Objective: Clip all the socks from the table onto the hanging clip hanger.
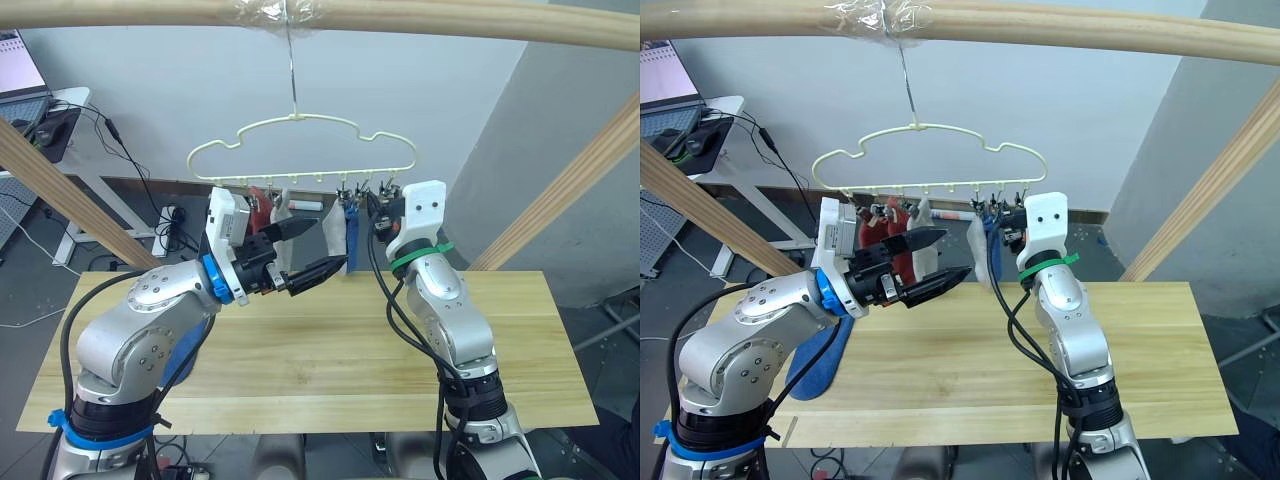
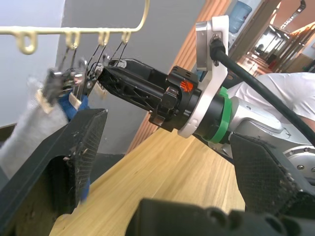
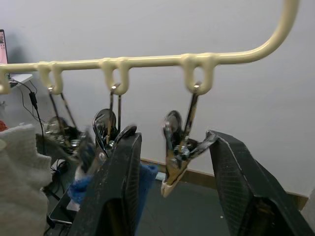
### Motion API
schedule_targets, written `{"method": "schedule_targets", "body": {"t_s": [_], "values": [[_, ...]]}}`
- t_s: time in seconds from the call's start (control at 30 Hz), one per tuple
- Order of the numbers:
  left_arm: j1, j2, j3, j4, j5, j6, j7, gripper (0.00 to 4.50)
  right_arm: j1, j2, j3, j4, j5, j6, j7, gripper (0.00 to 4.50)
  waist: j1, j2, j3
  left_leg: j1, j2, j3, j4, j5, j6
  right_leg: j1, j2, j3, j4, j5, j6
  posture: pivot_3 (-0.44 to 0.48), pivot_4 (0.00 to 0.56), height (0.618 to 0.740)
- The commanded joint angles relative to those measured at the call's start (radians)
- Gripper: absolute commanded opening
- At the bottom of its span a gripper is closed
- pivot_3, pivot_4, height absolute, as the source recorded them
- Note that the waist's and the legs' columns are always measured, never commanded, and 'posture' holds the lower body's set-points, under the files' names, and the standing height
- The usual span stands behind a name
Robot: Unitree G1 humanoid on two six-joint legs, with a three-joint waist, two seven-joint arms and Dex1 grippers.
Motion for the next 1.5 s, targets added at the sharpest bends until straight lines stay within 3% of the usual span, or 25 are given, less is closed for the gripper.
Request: {"method": "schedule_targets", "body": {"t_s": [0.03,1.13,1.37,1.5], "values": [[0.001,-0.001,0.004,-0.044,0.003,-0.026,0.003,4.5,0.01,0.015,0.018,-0.066,-0.002,0.006,0.0,2.15,0.0,0.0,0.0,0.0,0.0,0.0,0.0,0.0,0.0,0.0,0.0,0.0,0.0,0.0,0.0,0.119,0.269,0.74],[0.008,-0.015,0.017,-0.075,-0.046,-0.04,0.017,4.5,-0.033,0.038,0.001,-0.029,0.003,-0.012,0.001,2.15,0.001,0.0,0.0,0.0,0.0,0.0,0.0,0.0,0.0,0.0,0.0,0.0,0.0,0.0,0.0,0.129,0.26,0.74],[0.004,-0.013,0.015,-0.074,-0.04,-0.05,0.019,4.5,-0.031,0.038,-0.008,-0.029,0.001,-0.01,-0.004,0.1,0.001,0.0,0.0,0.0,0.0,0.0,0.0,0.0,0.0,0.0,0.0,0.0,0.0,0.0,0.0,0.129,0.26,0.74],[0.002,-0.014,0.009,-0.065,-0.032,-0.055,0.018,4.5,-0.033,0.029,-0.011,-0.026,-0.002,-0.017,0.003,0.1,0.001,0.0,0.0,0.0,0.0,0.0,0.0,0.0,0.0,0.0,0.0,0.0,0.0,0.0,0.0,0.122,0.26,0.74]]}}
